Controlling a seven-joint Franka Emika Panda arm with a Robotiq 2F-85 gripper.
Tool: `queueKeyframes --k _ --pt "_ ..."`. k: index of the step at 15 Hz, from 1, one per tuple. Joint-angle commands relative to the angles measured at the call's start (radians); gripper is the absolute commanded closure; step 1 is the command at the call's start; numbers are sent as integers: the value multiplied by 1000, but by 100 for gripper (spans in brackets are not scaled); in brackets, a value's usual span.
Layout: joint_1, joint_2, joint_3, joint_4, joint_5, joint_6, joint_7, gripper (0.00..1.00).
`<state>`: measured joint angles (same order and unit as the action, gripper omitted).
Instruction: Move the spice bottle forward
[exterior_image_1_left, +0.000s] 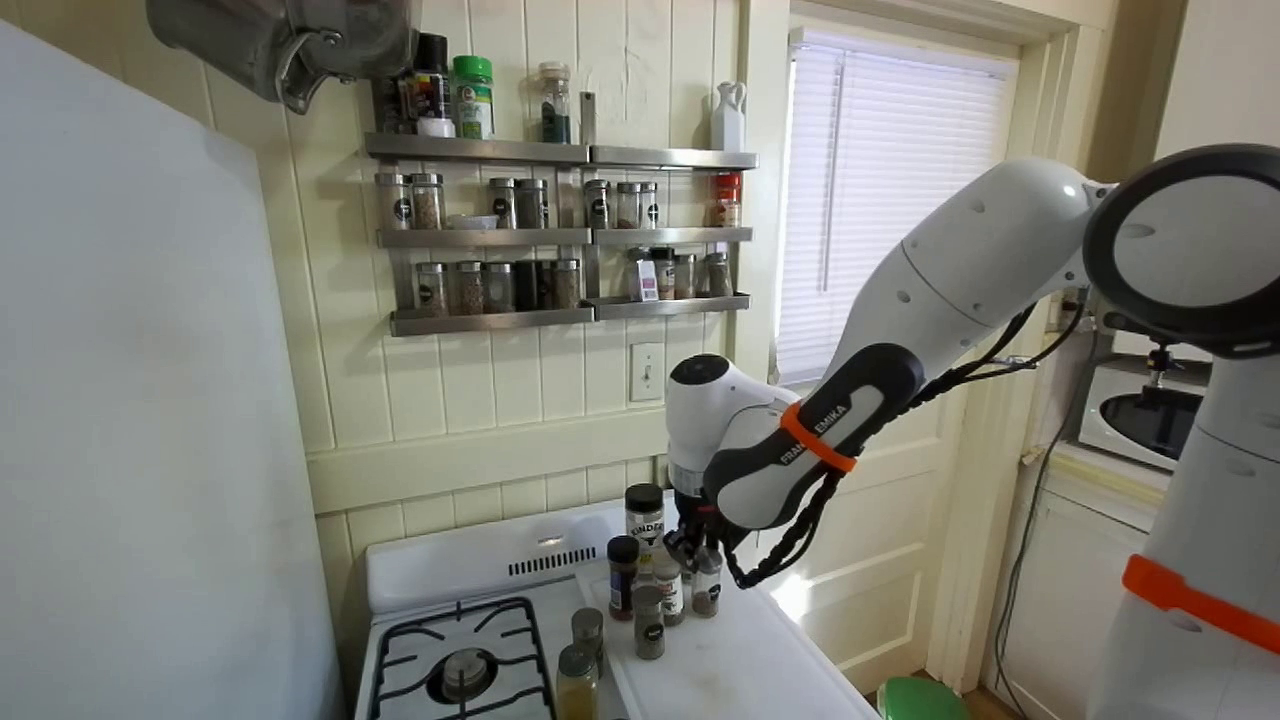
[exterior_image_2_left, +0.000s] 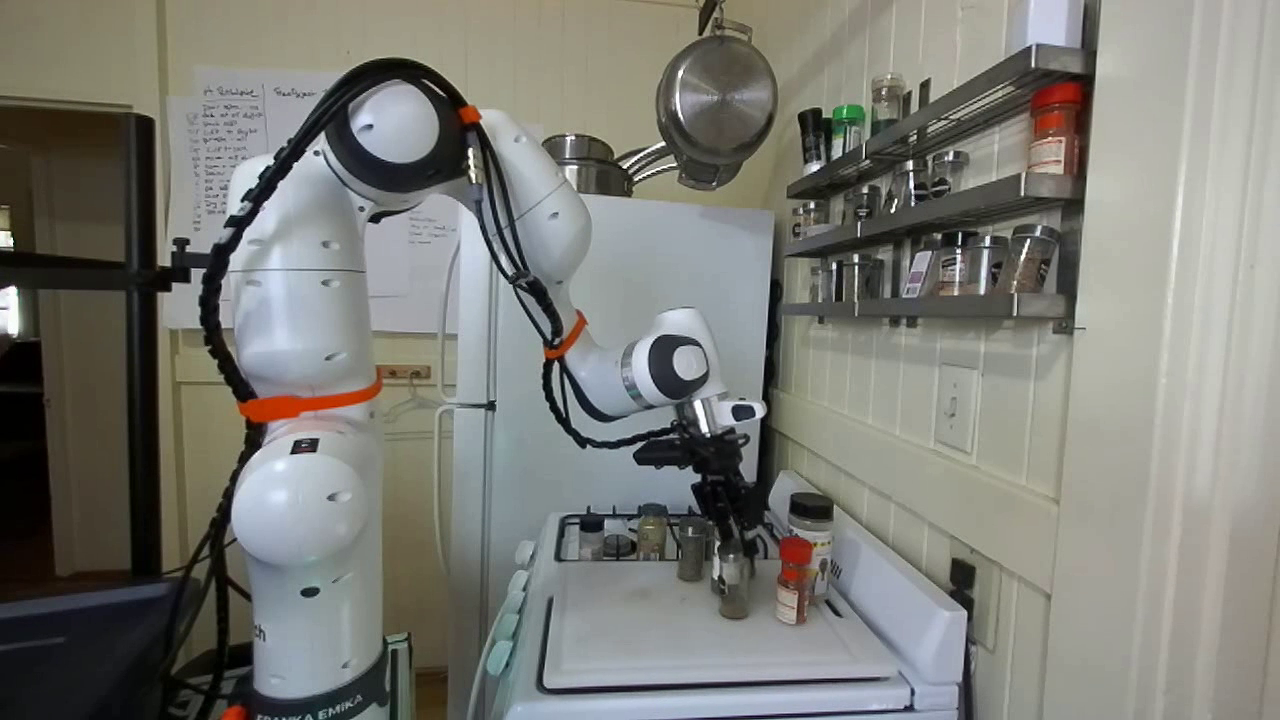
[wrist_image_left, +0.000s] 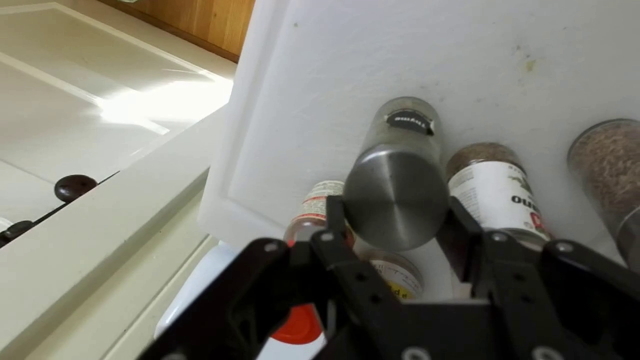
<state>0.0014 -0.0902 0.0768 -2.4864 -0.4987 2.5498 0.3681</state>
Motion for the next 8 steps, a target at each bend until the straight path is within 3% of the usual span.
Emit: queueKeyframes --k 1,8 --pt "7 -37 5 -19 23 -23 -4 74" --pt "17 -79 18 -31 77 -39 -23 76"
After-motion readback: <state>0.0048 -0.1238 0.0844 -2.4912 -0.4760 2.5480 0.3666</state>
